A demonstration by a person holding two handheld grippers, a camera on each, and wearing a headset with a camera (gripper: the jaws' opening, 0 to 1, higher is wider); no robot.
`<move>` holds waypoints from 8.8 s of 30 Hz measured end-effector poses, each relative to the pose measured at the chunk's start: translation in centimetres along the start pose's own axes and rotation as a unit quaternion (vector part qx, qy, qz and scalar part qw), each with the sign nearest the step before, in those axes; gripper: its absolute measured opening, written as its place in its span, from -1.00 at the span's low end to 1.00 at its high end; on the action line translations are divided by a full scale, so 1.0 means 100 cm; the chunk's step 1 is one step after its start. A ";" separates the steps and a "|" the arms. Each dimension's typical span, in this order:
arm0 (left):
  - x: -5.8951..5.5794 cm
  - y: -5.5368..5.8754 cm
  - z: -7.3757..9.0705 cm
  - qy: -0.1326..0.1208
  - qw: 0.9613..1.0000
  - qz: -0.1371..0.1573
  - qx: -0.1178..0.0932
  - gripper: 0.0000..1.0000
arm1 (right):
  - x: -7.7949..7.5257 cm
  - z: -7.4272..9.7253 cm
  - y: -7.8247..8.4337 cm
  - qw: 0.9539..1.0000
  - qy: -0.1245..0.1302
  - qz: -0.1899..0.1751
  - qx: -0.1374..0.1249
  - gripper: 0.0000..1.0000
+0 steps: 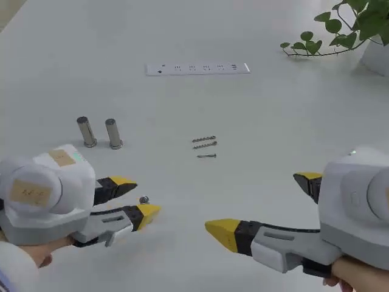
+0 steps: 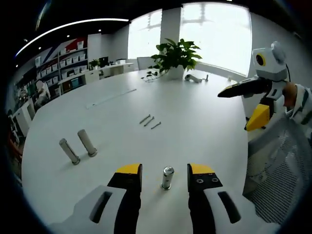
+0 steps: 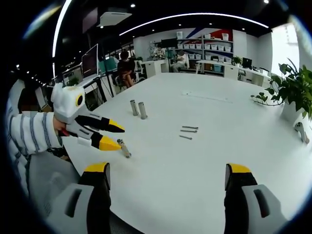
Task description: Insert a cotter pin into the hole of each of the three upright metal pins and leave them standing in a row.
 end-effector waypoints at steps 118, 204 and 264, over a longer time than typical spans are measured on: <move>-0.023 0.020 0.065 -0.005 0.993 0.099 -0.068 0.97 | -0.054 -0.185 -0.044 0.821 -0.220 0.428 0.307 -0.99; -0.025 -0.043 0.023 0.149 0.973 0.150 -0.091 -0.38 | 0.059 -0.032 -0.041 0.867 -0.109 0.487 0.007 -1.00; -0.040 -0.031 0.038 0.144 0.975 0.157 -0.063 -1.00 | 0.086 -0.028 -0.024 0.898 -0.194 0.394 0.015 -0.71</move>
Point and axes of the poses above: the centre of the closed fingertips' face, and the gripper's own axes: z roughly backward along the fingers, x roughly to its left, y roughly out of its underside, the point moved 7 cm from there along z, roughly backward along the fingers, and after that the axes turned 4 degrees about -z, right-handed, at the moved point
